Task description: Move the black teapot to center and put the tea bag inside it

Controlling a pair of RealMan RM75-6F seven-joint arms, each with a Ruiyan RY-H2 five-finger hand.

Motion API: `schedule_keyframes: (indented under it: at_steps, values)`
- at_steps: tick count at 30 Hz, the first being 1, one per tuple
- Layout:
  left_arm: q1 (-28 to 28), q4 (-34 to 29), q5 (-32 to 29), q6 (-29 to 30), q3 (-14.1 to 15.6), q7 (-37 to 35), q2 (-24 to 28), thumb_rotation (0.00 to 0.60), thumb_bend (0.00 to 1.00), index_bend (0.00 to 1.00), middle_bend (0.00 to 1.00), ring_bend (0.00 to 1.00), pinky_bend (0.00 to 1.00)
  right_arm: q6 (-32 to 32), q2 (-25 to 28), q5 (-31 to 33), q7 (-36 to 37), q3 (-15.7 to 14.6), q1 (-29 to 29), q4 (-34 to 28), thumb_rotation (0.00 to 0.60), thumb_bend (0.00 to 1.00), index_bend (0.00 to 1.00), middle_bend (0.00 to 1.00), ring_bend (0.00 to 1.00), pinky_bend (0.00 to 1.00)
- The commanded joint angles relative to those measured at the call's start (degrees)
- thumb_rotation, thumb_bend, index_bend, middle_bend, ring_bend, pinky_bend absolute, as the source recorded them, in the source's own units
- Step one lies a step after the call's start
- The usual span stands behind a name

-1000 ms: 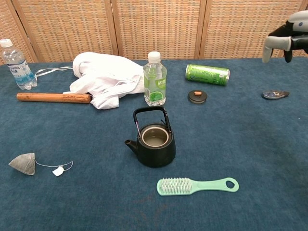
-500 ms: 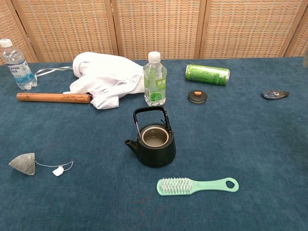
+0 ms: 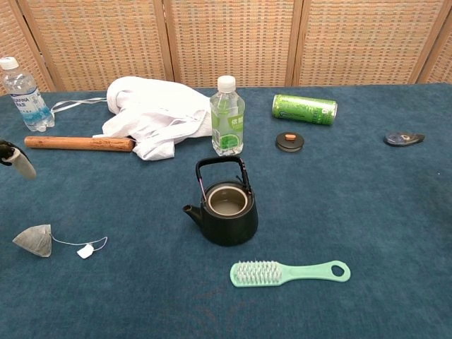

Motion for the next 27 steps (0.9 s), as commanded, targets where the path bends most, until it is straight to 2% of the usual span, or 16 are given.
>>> schedule_keyframes:
  at_steps: [1, 4, 8, 15, 21, 27]
  values:
    - [-0.6, 1.3, 0.8, -0.3, 0.3, 1.6, -2.9, 0.600, 0.25, 0.35, 0.38, 0.37, 0.32, 0.0, 0.3, -0.5, 0.4, 0.2, -0.6, -0.1, 0.000, 0.67, 0.47, 0.43, 0.48, 0.73]
    - [-0.7, 2.5, 1.0, -0.1, 0.4, 3.0, -5.5, 0.600, 0.25, 0.39, 0.45, 0.44, 0.47, -0.1, 0.5, -1.1, 0.9, 0.6, -1.1, -0.1, 0.000, 0.67, 0.47, 0.43, 0.48, 0.73]
    - [-1.2, 4.0, 0.5, -0.8, 0.5, 4.1, -8.1, 0.600, 0.26, 0.41, 0.52, 0.50, 0.57, -0.6, 0.6, -1.8, 1.4, 0.9, -1.7, 0.1, 0.000, 0.67, 0.47, 0.43, 0.48, 0.73]
    - [-1.7, 5.5, -2.1, -2.4, 0.5, 5.7, -10.9, 0.600, 0.26, 0.44, 0.62, 0.59, 0.68, -1.6, 0.4, -2.5, 1.7, 1.4, -2.2, 0.5, 0.000, 0.67, 0.47, 0.43, 0.48, 0.73]
    - [-2.2, 6.5, -4.9, -2.8, -0.3, 8.6, -12.7, 0.600, 0.26, 0.47, 0.75, 0.70, 0.78, -2.1, 0.4, -3.1, 1.8, 1.8, -2.7, 0.5, 0.000, 0.68, 0.47, 0.43, 0.48, 0.73]
    - [-2.7, 6.7, -7.7, -3.4, -0.8, 11.0, -13.8, 0.600, 0.26, 0.49, 0.80, 0.75, 0.80, -2.5, 0.6, -3.4, 2.0, 2.2, -3.2, 0.5, 0.000, 0.67, 0.47, 0.43, 0.48, 0.73]
